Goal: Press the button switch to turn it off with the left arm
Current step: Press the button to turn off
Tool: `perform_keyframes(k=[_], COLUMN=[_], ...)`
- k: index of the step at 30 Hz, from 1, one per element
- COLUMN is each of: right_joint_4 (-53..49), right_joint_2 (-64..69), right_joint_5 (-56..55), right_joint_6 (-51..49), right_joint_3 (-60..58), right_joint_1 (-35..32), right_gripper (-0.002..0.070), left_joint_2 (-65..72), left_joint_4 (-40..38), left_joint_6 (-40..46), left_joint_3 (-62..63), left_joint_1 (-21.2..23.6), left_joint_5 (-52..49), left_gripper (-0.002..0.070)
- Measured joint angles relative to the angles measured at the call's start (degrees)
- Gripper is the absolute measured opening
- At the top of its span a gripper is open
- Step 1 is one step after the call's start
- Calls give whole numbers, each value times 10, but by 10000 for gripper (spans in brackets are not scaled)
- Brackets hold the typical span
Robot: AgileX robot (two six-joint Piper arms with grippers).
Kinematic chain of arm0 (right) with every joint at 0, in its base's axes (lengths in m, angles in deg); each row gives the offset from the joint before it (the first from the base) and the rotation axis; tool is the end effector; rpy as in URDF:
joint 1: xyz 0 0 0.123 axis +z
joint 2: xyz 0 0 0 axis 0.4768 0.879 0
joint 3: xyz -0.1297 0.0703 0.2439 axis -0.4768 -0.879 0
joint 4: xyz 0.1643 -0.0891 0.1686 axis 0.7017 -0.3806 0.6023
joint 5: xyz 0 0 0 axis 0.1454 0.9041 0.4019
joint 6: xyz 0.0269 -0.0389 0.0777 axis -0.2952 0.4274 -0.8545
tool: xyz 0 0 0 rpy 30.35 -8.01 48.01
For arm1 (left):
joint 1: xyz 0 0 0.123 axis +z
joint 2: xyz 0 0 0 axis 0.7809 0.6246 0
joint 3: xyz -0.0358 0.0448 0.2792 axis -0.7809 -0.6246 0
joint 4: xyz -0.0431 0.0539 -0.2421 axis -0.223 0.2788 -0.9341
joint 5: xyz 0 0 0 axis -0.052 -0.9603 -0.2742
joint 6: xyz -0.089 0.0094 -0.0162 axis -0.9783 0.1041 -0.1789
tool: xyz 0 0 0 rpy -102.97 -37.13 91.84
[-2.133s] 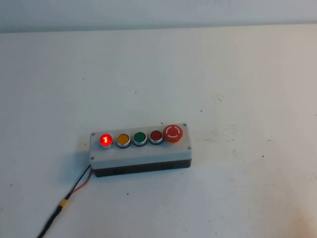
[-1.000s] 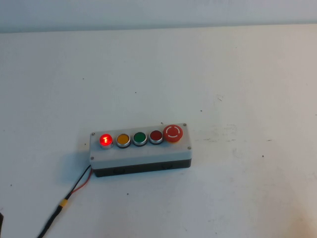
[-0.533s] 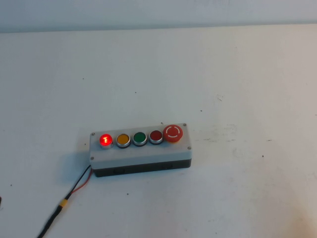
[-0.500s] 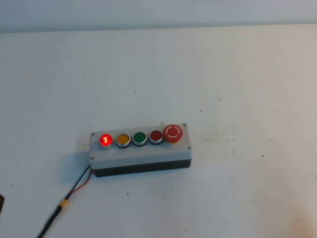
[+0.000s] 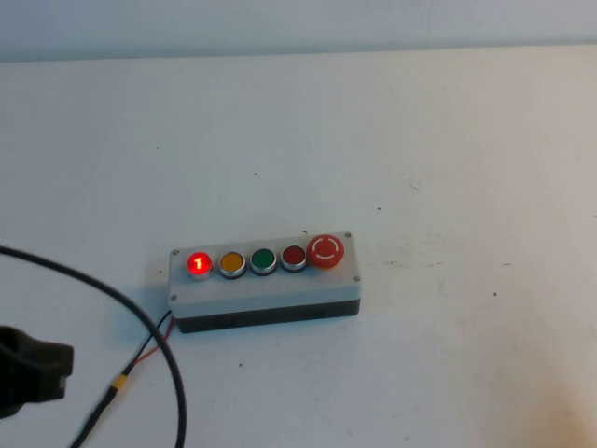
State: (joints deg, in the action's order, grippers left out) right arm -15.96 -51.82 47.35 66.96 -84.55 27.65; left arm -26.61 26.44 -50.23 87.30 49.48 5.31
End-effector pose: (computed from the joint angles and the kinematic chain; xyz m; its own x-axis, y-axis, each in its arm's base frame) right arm 0.0533 0.0067 0.1755 -0.2547 0.0276 -0.9666 -0.0593 0.9973 0.0441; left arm 0.1207 -0.0357 0.3121 -0.7912 0.1203 -0.5996 0.3121 0.9226 -0.2268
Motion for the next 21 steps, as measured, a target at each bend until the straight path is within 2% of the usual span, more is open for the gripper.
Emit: perform_keyframes(k=[5,8,15,21], right_joint_4=[0,0,0,0], right_joint_2=[0,0,0,0], right_joint_5=[0,0,0,0], right_joint_6=[0,0,0,0], right_joint_3=[0,0,0,0], right_joint_1=[0,0,0,0], right_gripper=[-16,-16,-16,-16], left_joint_2=[110,169,301,422], left_joint_4=[-12,6,107,137], left_joint_6=[48,43,-26,-37], left_joint_3=[29,58,181,299], left_joint_1=[-29,-75,-192,-218], left_joint_5=[7,12,16,-15], left_gripper=[-2,-2,-2,-2])
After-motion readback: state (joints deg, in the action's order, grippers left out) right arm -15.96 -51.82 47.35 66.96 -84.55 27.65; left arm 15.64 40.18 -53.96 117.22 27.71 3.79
